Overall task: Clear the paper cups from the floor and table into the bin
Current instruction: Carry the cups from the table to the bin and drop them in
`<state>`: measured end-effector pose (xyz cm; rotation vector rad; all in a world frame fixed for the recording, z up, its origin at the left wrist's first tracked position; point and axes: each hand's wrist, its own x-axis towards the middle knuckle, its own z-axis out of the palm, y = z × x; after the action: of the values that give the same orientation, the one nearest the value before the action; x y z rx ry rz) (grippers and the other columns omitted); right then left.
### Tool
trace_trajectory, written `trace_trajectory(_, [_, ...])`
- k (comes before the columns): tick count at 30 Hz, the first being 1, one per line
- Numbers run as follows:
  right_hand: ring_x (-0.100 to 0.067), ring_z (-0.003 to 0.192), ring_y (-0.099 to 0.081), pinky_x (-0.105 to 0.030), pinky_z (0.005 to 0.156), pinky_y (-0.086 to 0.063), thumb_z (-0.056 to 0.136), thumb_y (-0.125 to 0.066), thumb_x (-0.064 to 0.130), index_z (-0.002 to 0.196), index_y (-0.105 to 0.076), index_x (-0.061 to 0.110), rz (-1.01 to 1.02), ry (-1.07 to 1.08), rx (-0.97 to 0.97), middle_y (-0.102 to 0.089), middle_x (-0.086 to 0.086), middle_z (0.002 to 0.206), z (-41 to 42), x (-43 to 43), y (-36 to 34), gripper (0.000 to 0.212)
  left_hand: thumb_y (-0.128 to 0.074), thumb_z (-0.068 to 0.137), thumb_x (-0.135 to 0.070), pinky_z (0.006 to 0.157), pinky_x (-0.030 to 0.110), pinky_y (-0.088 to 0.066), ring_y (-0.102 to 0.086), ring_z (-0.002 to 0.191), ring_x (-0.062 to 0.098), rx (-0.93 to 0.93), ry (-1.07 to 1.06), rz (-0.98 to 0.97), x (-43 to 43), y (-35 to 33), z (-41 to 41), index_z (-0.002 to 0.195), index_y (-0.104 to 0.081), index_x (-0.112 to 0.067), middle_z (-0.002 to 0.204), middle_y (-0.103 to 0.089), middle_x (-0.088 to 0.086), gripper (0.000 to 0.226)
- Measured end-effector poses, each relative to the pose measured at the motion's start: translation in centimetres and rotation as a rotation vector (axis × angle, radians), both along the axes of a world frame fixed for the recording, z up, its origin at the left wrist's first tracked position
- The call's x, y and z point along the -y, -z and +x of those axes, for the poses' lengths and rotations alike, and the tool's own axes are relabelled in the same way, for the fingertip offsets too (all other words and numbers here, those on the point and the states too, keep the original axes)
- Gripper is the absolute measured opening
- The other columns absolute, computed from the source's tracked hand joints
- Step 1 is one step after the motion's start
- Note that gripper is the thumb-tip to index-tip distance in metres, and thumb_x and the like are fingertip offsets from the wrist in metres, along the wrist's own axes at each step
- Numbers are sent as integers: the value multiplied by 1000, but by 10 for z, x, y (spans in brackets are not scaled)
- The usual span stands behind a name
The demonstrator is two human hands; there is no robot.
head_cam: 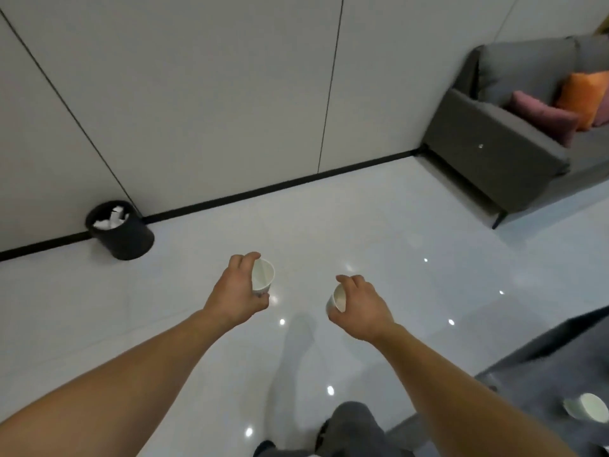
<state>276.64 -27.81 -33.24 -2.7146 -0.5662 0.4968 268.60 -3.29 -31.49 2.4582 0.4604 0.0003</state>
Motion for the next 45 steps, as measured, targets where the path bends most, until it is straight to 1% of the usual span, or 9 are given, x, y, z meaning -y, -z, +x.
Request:
trace_trajectory(9, [-24,128,-39,-35,96,-44,84,-59,44,149,-27,23,-24,-261,16,-37,-1,143,102,-122,-7,75,-75,75,-35,89,33,-47,-48,113,23,31,-263,57,-89,-10,40,140,-30,-25,135,-34,0,80])
trace_trajectory(15, [-24,128,-38,-37,98,-44,85,-59,43,150,-24,24,31,-473,42,-35,-2,145,164,-218,-22,77,-72,79,-32,92,35,-47,-49,110,23,33,-456,62,-142,-21,57,147,-25,-34,130,-34,0,82])
trace_trajectory(17, [-24,128,-38,-37,99,-44,86,-59,43,150,-24,24,27,-535,37,-34,-2,145,174,-250,-23,76,-72,79,-32,93,34,-46,-49,111,23,-8,-519,60,-158,-18,54,146,-28,-32,132,-33,0,80])
trace_trajectory(22, [-24,126,-40,-36,98,-46,86,-58,44,150,-26,24,18,-688,35,-36,-1,144,185,-339,-14,74,-74,76,-30,94,36,-47,-52,110,25,6,-674,40,-220,-6,50,143,-34,-25,131,-35,2,78])
trace_trajectory(28, [-22,126,-40,-33,98,-45,85,-58,45,149,-26,25,6,-757,17,-36,1,144,199,-458,-3,74,-72,78,-35,93,30,-45,-49,112,22,30,-746,31,-331,17,59,144,-31,-23,134,-30,-1,78])
trace_trajectory(32, [-21,128,-38,-32,100,-44,84,-58,44,149,-27,26,3,-739,25,-35,3,145,209,-533,-8,74,-70,79,-38,91,30,-46,-47,113,21,46,-734,73,-411,18,69,144,-30,-23,133,-29,-1,78])
trace_trajectory(37, [-22,127,-38,-33,96,-46,85,-56,44,148,-27,25,-18,-784,34,-35,2,143,224,-614,-12,71,-67,78,-41,88,35,-50,-48,107,21,61,-779,49,-494,11,84,142,-29,-26,128,-29,-3,75])
trace_trajectory(41, [-23,127,-38,-34,99,-45,85,-57,46,148,-26,25,-16,-829,11,-35,1,144,239,-687,0,74,-68,76,-40,88,31,-47,-47,109,19,79,-806,51,-554,24,101,142,-30,-27,130,-29,-4,77])
trace_trajectory(45, [-23,129,-38,-34,102,-43,84,-59,47,149,-26,24,-34,-937,-9,-36,0,145,260,-766,19,76,-70,76,-40,84,26,-45,-47,108,18,29,-875,46,-613,38,117,140,-31,-29,130,-31,-4,76])
